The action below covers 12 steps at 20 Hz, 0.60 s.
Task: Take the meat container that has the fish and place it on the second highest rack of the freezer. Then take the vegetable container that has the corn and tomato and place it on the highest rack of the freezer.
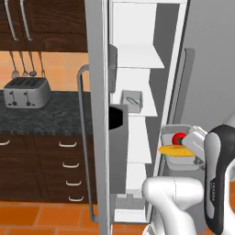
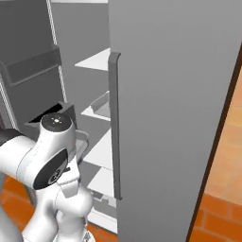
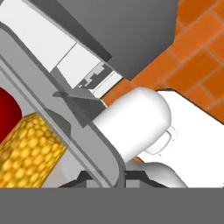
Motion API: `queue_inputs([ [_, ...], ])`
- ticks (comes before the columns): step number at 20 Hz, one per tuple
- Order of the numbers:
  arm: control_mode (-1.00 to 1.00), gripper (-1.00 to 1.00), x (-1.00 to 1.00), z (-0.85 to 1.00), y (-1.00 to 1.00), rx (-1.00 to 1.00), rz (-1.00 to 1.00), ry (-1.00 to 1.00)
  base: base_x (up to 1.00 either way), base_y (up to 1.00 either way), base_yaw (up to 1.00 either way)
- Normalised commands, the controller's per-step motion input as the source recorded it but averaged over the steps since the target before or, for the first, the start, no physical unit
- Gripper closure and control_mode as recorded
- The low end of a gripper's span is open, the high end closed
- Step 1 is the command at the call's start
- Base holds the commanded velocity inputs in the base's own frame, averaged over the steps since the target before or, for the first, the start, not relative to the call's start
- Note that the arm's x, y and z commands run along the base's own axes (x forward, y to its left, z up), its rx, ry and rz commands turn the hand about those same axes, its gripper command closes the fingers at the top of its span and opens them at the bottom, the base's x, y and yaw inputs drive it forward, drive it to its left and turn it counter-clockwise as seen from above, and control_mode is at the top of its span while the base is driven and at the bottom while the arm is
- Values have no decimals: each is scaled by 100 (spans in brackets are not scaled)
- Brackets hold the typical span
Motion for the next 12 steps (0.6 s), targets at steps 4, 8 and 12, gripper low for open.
queue_inputs([
  [4,100,100,0,0,0,0,0,0,28,-31,24],
  [8,100,100,0,0,0,0,0,0,-1,-25,8],
  [12,-100,100,3,24,-1,2,0,-5,-1,-4,0],
])
